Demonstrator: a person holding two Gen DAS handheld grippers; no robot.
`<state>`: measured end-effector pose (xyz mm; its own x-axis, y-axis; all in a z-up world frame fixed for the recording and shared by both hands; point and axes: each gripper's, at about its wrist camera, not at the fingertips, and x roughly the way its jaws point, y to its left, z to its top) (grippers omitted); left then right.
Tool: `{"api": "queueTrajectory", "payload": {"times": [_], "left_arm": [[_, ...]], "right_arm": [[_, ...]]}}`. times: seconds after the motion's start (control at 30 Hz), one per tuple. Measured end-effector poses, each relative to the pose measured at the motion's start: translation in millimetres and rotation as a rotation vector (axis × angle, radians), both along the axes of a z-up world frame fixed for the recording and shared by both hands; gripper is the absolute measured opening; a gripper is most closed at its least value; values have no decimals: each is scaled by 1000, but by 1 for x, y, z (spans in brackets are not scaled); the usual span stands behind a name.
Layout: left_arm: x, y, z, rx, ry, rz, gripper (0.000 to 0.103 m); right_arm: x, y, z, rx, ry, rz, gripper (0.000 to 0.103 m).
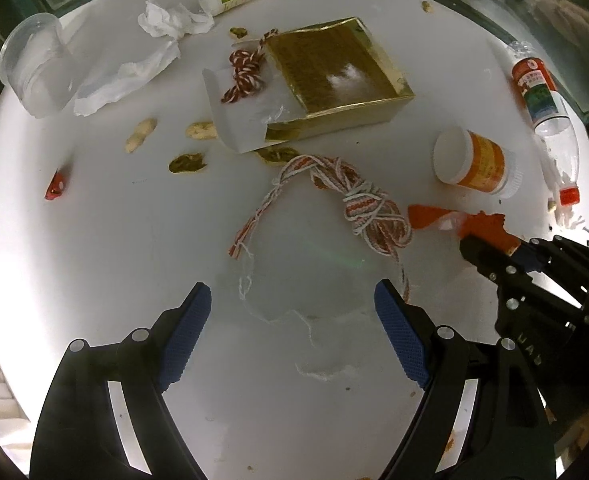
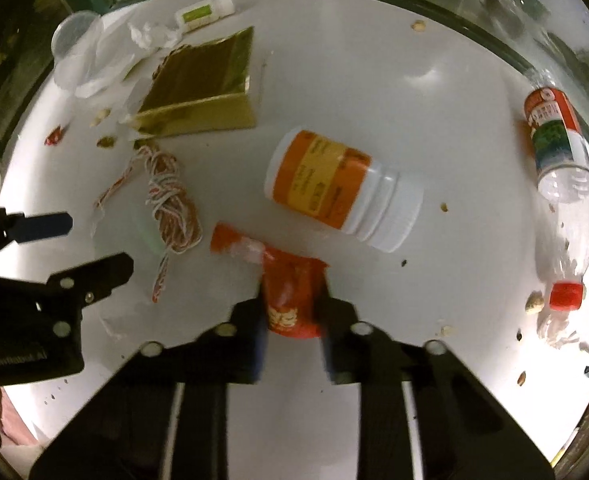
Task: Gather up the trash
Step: 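Lower the right gripper onto the red snack wrapper, then close the right gripper on the red wrapper and lift it, then carry the red wrapper in the right gripper over the trash bin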
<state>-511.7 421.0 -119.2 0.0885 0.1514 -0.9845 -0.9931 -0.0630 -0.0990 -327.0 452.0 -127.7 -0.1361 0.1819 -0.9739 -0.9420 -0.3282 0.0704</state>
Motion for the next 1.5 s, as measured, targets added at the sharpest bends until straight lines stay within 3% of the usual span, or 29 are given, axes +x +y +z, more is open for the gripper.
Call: {"api": "queueTrajectory", "payload": {"times": [0.43,0.8,1.23,1.5], "left_arm": [[9,-8,22,27,-15,-26,81],[22,-62,56,68,-57,-64,81],[57,-122,100,146,-82,-235,81],[85,-158,109,156,-118,-344,81]], "right_arm": [[12,-22,33,12,80,-51,17],[13,-71,75,31,66,-105,17],[29,-157,120,94,83,-248,17],[54,-211,136,131,58,-365,17]]}}
